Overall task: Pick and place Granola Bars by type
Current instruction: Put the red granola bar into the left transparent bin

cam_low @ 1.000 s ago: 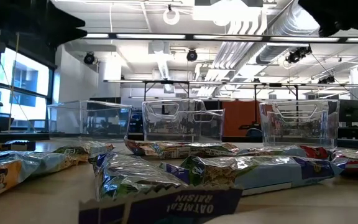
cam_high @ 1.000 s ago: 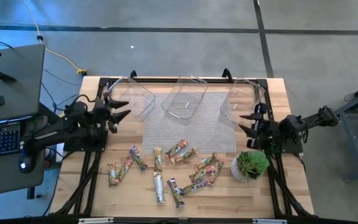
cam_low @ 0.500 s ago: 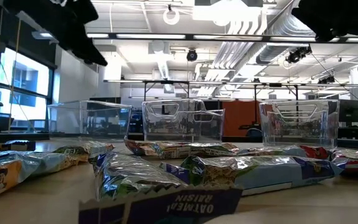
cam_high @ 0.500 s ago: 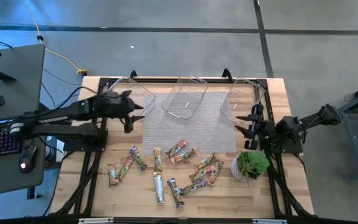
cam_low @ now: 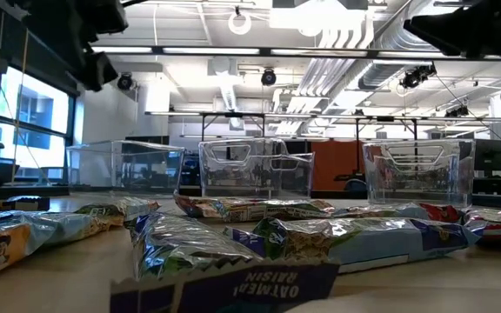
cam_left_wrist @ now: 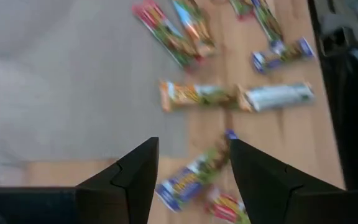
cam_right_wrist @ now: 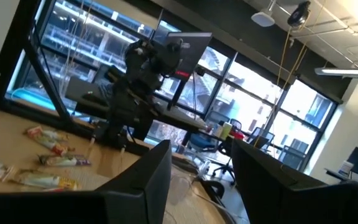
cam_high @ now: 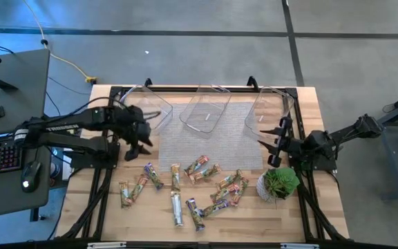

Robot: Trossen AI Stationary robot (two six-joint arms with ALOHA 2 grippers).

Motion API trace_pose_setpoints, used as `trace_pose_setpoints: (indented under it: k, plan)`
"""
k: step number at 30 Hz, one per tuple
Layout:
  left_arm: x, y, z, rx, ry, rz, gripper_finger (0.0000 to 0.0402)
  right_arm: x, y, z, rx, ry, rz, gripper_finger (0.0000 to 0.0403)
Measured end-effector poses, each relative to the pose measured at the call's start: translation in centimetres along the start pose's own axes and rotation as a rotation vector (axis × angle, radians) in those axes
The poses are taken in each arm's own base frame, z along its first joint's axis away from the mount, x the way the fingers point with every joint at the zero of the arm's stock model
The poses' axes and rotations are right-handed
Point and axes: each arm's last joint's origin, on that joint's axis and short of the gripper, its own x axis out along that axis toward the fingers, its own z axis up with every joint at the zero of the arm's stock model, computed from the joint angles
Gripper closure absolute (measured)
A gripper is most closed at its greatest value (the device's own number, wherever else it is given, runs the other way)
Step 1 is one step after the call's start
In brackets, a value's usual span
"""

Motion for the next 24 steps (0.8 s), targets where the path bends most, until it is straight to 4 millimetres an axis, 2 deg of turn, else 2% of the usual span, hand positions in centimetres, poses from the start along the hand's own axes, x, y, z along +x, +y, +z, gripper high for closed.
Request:
trace_pose_setpoints:
  k: [5,9,12,16,20,24]
  plan:
    - [1.2,-1.7,-0.4,-0.093,0.06,0.056,0.0208,0.0,0.1,-0.2,-0.011,0.02,0.013,0.0249]
    - [2.1,-3.1,-1.3,-0.18,0.179,0.09,0.0208,0.0,0.2,-0.3,-0.013,0.03,0.019,0.0249]
    - [3.1,-3.7,-1.9,-0.315,0.275,0.146,0.0208,0.0,0.2,-0.3,-0.007,0.033,0.021,0.0249]
    - [4.8,-3.9,-2.0,-0.565,0.329,0.2,0.0208,0.0,0.2,-0.4,0.043,0.034,0.02,0.0249]
    - [6.8,-3.6,-3.3,-0.604,0.442,0.231,0.0208,0.0,0.2,-0.4,0.05,0.034,0.02,0.0249]
    - [8.7,-3.3,-4.7,-0.707,0.54,0.129,0.0208,0.0,0.2,-0.3,0.052,0.033,0.02,0.0249]
